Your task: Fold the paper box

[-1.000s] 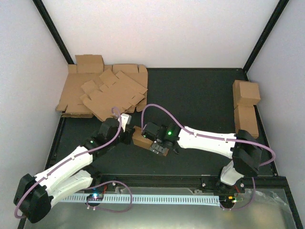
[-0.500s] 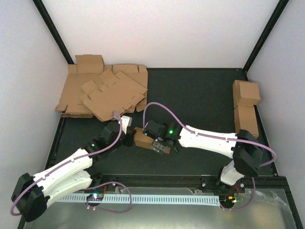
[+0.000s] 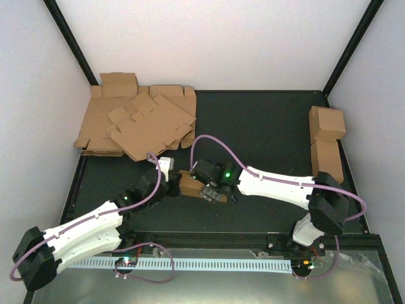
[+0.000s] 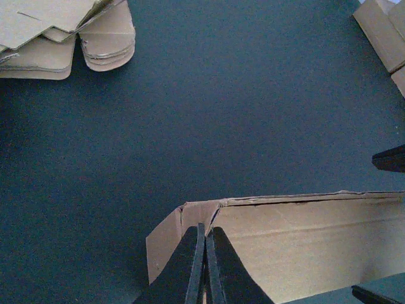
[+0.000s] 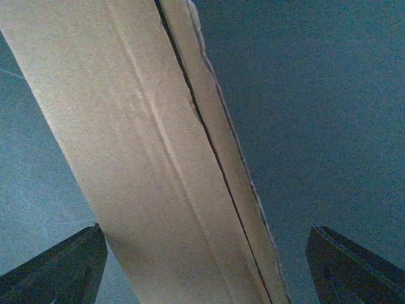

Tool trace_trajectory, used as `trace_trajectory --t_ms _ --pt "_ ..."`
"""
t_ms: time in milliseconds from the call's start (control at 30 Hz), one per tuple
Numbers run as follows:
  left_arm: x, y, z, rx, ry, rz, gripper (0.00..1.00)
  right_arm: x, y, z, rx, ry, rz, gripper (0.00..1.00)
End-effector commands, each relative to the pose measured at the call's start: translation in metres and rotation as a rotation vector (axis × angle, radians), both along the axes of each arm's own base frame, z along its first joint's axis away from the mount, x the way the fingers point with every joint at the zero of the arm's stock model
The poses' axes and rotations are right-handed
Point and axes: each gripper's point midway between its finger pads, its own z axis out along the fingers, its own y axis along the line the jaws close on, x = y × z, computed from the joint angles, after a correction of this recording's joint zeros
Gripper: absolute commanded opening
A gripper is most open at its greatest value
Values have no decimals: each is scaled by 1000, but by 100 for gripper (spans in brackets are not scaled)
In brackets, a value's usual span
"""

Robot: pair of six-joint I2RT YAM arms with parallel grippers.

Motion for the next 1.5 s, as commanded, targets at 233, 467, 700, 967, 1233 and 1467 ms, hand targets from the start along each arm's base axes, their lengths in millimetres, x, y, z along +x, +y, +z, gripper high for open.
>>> trace_trajectory --t_ms 233,467,700,967,1233,1467 --pt "-22 15 -50 86 139 21 2 5 -4 21 72 -35 -21 89" --pt "-27 15 -59 88 165 18 2 4 -7 26 93 -37 -28 89" --pt "-31 16 -64 98 175 16 2 2 -13 35 131 -33 -39 89" --pt "-33 21 -70 133 193 36 2 -3 -17 36 166 -15 -46 90" --pt "-30 20 -55 136 180 37 3 -6 -2 29 190 22 -3 91" --pt "-27 15 -48 146 179 23 3 10 16 30 207 -33 18 93"
